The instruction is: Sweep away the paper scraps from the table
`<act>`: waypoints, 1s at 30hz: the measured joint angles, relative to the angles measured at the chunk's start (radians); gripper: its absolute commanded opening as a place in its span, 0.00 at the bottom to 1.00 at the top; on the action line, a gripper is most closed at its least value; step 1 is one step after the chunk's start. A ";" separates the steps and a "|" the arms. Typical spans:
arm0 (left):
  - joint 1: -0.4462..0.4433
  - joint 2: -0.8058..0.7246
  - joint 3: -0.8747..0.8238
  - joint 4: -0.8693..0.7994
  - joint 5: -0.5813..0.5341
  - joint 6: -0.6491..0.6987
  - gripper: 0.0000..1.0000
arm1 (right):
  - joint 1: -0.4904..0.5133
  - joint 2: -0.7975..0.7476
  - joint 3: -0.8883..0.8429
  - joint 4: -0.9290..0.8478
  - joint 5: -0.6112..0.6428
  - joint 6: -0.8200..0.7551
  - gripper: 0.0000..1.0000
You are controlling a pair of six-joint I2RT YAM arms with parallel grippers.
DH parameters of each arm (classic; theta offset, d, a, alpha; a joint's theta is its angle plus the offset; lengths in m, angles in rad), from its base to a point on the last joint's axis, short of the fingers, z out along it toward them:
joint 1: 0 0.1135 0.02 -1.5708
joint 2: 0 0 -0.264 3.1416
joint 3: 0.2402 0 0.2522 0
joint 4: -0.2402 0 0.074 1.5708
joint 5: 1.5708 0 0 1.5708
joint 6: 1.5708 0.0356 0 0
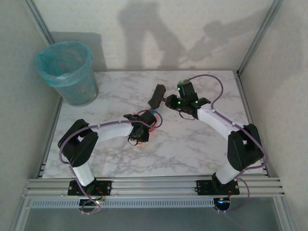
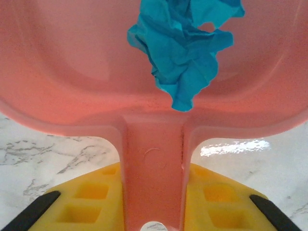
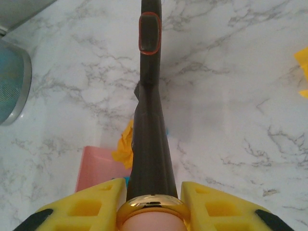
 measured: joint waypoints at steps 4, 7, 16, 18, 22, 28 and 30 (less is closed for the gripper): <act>0.001 0.005 0.005 -0.007 0.002 0.005 0.00 | 0.005 -0.049 -0.052 0.011 -0.045 0.003 0.00; 0.003 0.005 0.007 -0.010 0.002 0.010 0.00 | 0.011 -0.095 -0.097 0.016 -0.088 0.010 0.00; 0.012 0.005 0.012 -0.019 0.000 0.016 0.00 | 0.021 -0.243 -0.211 -0.007 -0.170 0.027 0.00; 0.013 0.005 0.012 -0.023 -0.003 0.018 0.00 | 0.022 -0.287 -0.225 -0.024 -0.171 0.029 0.00; 0.013 0.005 0.012 -0.024 -0.009 0.018 0.00 | 0.023 -0.385 -0.242 -0.067 -0.146 0.030 0.00; 0.014 0.005 0.011 -0.025 -0.010 0.018 0.00 | 0.023 -0.484 -0.244 -0.097 -0.040 0.038 0.00; 0.014 0.005 0.011 -0.025 -0.010 0.018 0.00 | 0.023 -0.481 -0.241 -0.097 0.006 0.042 0.00</act>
